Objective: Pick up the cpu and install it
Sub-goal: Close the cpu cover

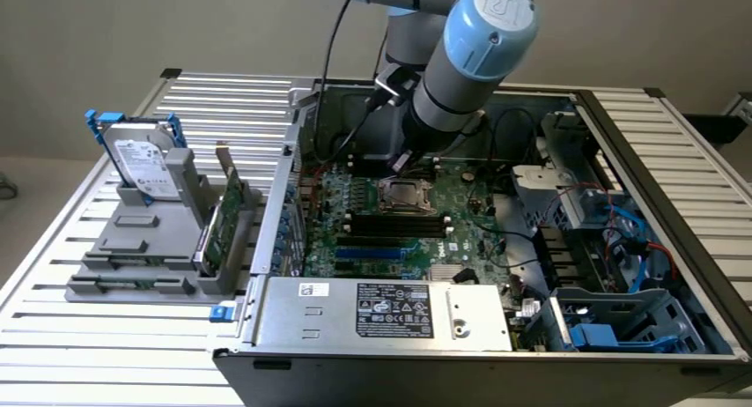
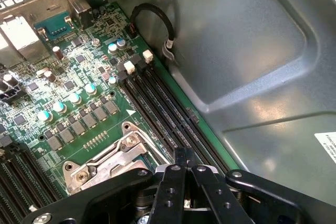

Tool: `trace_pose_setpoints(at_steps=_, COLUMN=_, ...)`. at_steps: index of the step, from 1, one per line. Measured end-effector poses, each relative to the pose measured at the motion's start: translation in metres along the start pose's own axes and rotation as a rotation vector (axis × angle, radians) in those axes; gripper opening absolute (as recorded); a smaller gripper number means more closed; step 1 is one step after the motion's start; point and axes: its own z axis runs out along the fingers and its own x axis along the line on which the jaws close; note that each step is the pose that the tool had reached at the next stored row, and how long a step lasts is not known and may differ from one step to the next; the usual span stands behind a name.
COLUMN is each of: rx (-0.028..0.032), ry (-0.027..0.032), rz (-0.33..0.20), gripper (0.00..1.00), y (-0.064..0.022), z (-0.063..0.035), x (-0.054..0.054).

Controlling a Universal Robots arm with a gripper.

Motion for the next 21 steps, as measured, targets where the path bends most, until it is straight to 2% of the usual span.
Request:
trace_pose_setpoints(at_steps=5, rx=-0.0015, ry=0.0022, rz=-0.006, gripper=0.11, y=-0.0005, z=0.0006, x=-0.0005)
trace_pose_setpoints(at_steps=11, rx=-0.0011, ry=0.0010, rz=-0.008, gripper=0.11, y=-0.0013, z=0.0038, x=-0.0002)
trace_pose_setpoints(at_steps=16, rx=0.0005, ry=-0.0053, rz=-0.010, gripper=0.11, y=-0.0021, z=0.0060, x=0.0003)
trace_pose_setpoints(at_steps=21, rx=-0.0009, ry=-0.0155, rz=-0.004, gripper=0.11, y=-0.0030, z=0.0090, x=0.0009)
